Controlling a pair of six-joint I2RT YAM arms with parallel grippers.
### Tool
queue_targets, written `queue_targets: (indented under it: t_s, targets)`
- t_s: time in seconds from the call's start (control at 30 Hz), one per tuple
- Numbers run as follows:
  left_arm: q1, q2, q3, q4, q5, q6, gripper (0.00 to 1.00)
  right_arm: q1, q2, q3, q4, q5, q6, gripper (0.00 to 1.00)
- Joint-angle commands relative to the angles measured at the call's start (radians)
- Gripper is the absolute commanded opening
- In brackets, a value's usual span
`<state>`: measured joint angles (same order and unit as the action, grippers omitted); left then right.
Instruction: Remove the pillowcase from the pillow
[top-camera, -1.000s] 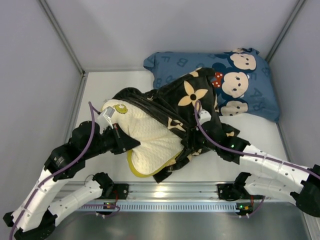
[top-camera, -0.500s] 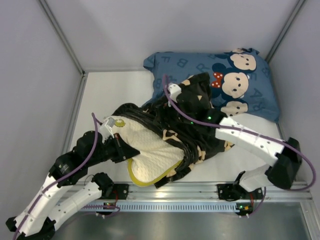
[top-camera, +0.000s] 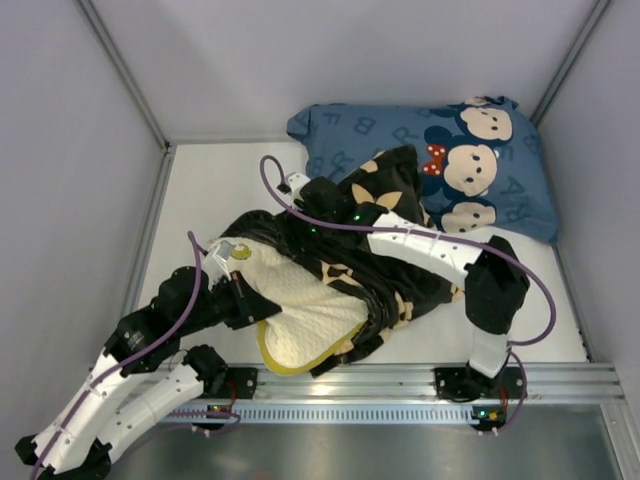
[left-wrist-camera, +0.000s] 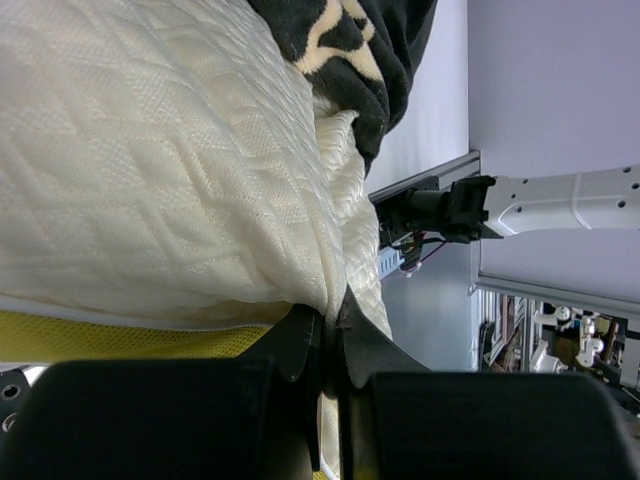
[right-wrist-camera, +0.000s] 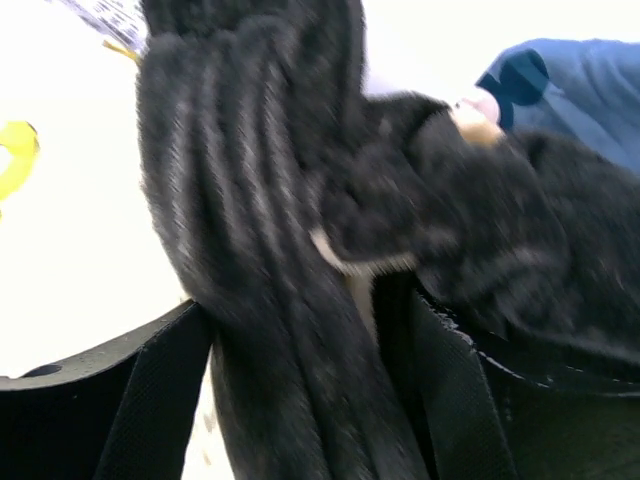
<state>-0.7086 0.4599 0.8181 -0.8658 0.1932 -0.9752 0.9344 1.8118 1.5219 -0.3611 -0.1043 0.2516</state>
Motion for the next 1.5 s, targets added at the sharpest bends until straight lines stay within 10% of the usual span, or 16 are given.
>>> queue_targets:
  t_s: [0.0,0.17,0.27,0.33,0.67,1.13,1.27,1.47]
  targets:
    - [0.000,-0.007,-0.014,0.183,0.051,-0.022,0.00,0.032,0.056,0.098,0.017,0.004,-0.032,0.72]
    - [0.000,-0.007,-0.022,0.198,0.064,-0.023,0.00,0.020,0.142,0.188,0.002,0.097,-0.009,0.54]
    - [0.000,-0.023,-0.022,0.197,0.074,-0.029,0.00,-0.009,0.193,0.253,-0.010,0.146,0.021,0.10]
    - [0.000,-0.036,-0.027,0.197,0.077,-0.034,0.00,-0.031,0.208,0.261,-0.010,0.159,0.049,0.00]
    - [0.000,-0.090,-0.048,0.177,0.068,-0.045,0.00,-0.230,0.066,0.100,-0.084,0.472,0.127,0.00]
    - [0.000,-0.083,-0.089,0.171,0.025,-0.053,0.00,-0.433,-0.250,-0.135,-0.069,0.454,0.100,0.00]
    - [0.000,-0.023,-0.068,0.134,-0.050,-0.034,0.00,-0.393,-0.351,-0.210,-0.059,0.373,0.095,0.48]
    - [0.000,0.154,-0.002,0.005,-0.348,0.015,0.00,-0.310,-0.532,-0.357,-0.090,0.335,0.074,0.66]
